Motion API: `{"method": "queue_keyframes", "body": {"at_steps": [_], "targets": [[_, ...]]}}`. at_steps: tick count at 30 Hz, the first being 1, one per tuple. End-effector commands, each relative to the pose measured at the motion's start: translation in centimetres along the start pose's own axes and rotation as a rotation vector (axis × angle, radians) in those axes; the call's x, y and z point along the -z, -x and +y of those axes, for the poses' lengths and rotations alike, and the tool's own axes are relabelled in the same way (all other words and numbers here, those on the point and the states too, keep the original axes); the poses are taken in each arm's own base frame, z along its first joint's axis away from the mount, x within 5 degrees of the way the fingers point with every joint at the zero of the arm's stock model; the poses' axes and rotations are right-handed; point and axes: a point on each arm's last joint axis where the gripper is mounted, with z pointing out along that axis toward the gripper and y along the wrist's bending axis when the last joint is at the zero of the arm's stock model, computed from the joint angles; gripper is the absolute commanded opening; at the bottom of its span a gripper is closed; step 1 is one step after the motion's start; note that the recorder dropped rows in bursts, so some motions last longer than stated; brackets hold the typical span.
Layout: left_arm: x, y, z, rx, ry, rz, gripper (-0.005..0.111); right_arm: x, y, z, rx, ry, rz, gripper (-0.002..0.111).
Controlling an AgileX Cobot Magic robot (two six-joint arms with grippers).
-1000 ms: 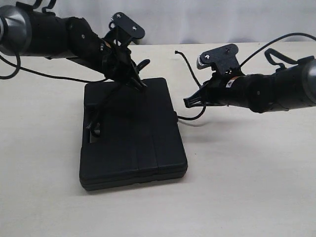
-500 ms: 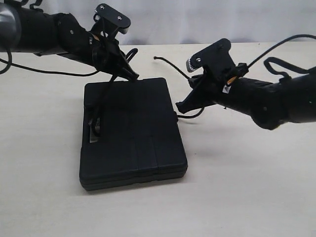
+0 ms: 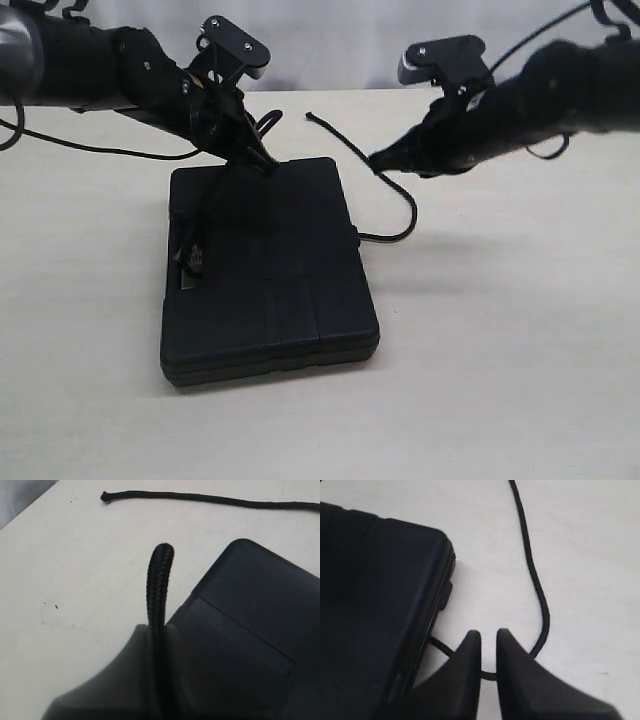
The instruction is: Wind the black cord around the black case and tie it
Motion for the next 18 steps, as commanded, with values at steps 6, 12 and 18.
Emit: {"method": "queue_keyframes", "body": {"at_steps": [6,12,18], "targets": [[0.2,0.2,0.2,-0.002,0.009,-0.013,0.0,-7.3,4.1,-4.0,-0.057,0.007,0.287,0.045],[0.2,0.2,0.2,0.0,0.01,-0.014,0.0,-13.2,3.6,-4.9,-0.067,0.002,0.362,0.039],[0.2,0.3,0.2,-0.015,0.012,-0.016,0.0,-15.4,1.9,-5.2,-0.013,0.0,0.41,0.004]]}}
